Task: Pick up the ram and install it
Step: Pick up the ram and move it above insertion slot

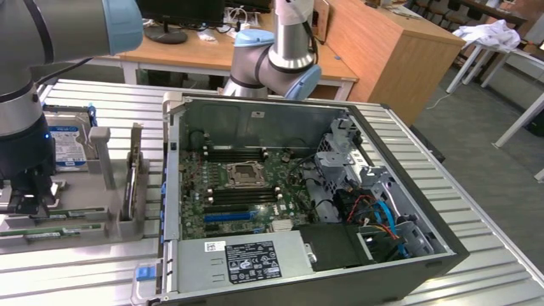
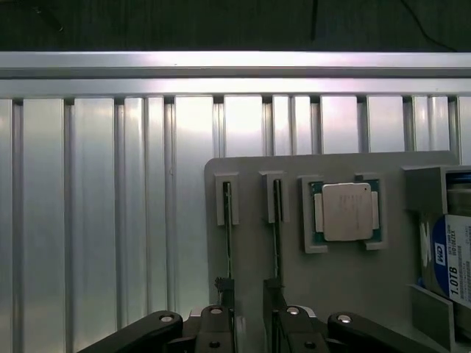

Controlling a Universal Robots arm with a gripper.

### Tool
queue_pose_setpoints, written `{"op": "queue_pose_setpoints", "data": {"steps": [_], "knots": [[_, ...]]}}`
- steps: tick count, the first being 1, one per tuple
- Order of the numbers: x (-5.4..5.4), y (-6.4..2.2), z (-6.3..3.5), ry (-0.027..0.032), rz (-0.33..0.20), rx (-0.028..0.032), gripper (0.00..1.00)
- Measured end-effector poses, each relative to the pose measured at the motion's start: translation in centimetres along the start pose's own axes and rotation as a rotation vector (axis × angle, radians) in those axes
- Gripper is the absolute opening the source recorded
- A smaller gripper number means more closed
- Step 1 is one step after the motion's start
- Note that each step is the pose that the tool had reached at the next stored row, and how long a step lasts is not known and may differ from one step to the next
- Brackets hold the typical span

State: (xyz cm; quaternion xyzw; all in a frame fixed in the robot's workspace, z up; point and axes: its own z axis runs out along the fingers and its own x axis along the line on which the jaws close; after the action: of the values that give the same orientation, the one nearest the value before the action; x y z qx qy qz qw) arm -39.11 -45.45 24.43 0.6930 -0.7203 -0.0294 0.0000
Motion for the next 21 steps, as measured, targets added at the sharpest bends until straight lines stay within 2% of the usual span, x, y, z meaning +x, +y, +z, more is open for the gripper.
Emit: {"op": "queue_pose_setpoints", "data": {"steps": [13,21], "knots": [[0.38,0.0,0.0,0.0,0.0,0.0,0.3],[0.46,-0.04,0.87,0.0,0.0,0.0001,0.3]]}}
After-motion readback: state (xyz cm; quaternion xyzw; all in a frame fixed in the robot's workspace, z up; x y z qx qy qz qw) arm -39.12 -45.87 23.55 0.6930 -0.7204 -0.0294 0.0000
